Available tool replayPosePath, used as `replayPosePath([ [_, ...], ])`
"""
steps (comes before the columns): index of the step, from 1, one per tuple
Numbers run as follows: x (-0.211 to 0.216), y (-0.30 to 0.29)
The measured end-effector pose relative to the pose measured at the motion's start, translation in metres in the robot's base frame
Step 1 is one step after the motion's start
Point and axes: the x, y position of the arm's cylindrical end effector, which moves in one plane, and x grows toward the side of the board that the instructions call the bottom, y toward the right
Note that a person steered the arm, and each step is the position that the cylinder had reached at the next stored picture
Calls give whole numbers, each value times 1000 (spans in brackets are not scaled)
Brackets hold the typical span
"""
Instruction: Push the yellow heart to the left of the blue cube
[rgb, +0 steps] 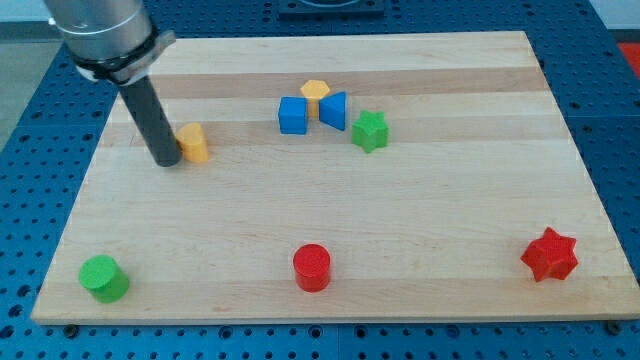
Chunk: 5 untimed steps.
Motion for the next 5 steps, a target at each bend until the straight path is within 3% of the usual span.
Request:
replayPosePath([
  [3, -31, 8],
  [5, -31, 51],
])
